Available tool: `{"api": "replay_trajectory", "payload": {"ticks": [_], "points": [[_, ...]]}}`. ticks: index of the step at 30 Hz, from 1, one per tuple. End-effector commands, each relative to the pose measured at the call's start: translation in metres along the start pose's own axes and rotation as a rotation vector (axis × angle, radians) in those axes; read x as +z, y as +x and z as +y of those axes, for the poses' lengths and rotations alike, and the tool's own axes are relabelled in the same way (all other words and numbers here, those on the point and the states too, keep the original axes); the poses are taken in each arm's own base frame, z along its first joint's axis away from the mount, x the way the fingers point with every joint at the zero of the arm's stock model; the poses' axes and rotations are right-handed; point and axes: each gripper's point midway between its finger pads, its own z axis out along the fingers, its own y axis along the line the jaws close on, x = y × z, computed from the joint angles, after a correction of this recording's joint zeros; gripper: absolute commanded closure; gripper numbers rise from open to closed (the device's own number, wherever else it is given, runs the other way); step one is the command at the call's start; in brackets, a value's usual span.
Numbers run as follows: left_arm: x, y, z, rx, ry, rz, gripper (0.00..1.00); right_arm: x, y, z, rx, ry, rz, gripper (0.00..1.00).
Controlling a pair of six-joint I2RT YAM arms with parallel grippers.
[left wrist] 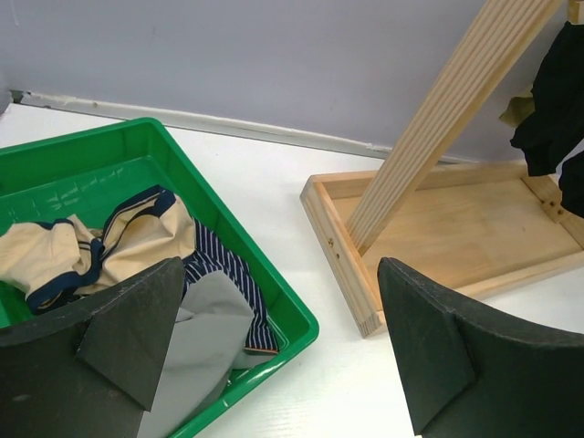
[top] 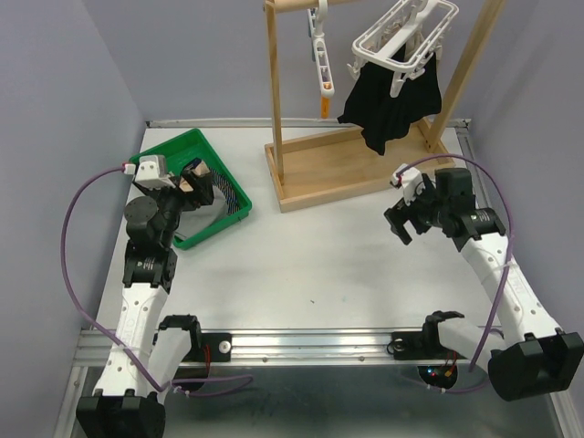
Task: Remove the underwear clipped to the hanger
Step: Place the underwear in the bin, then remove the underwear from the hanger.
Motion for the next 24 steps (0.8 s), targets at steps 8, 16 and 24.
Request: {"api": "replay_trajectory", "payload": {"ticks": [8, 16, 24], "points": [[-0.011, -0.016, 0.0, 0.071, 0.004, -0.069, 0.01, -0.048, -0.095, -0.028, 0.047, 0.038, -0.155, 0.0], [-0.016, -0.02, 0.0, 0.085, -0.003, -0.088, 0.01, -0.082, -0.147, -0.042, 0.151, 0.064, -0.297, 0.0], [-0.02, -0.022, -0.004, 0.09, 0.021, -0.099, 0.01, -0.123, -0.198, -0.099, 0.325, 0.215, -0.501, 0.0]]}}
